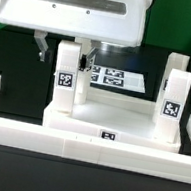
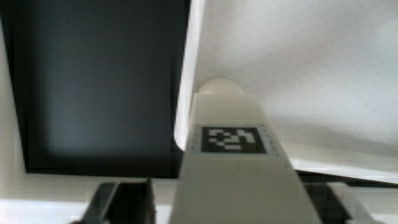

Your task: Assemble desk

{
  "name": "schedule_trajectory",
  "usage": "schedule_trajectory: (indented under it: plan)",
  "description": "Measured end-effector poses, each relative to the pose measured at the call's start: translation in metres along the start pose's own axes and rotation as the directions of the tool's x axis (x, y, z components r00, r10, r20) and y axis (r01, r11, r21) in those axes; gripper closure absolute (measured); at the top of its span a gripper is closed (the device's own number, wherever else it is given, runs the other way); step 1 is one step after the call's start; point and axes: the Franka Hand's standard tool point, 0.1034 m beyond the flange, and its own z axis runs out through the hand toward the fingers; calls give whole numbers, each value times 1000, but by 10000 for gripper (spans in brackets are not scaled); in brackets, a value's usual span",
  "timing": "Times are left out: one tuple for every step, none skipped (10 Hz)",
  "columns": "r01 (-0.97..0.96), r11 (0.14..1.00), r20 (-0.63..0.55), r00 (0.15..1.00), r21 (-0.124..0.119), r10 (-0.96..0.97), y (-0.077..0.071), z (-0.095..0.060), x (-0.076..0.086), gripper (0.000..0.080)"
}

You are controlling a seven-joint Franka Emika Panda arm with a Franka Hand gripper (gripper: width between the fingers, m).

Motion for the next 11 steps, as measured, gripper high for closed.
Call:
schedule_trajectory:
  plan:
    - [-26, 1000, 0, 1000, 0, 26, 0, 0, 0, 510]
    - [-26, 1000, 1, 1000, 0, 26, 0, 0, 0, 510]
    - [-53, 999, 1, 999, 2, 53, 0, 0, 0, 510]
    - [-156, 988, 1, 988, 2, 156, 0, 0, 0, 510]
    - [-198, 980, 1, 980, 2, 198, 0, 0, 0, 510]
    - [-286, 958, 1, 958, 3, 286, 0, 1, 0, 510]
    - [-344, 939, 1, 939, 2, 344, 0, 1, 0, 510]
    - [-379, 925, 1, 925, 2, 379, 0, 1, 0, 509]
    - [-505, 863, 3, 863, 9, 505, -1, 1, 0, 509]
    - [-582, 813, 4, 813, 10, 582, -1, 1, 0, 509]
    - [-673, 739, 6, 739, 12, 673, -3, 1, 0, 509]
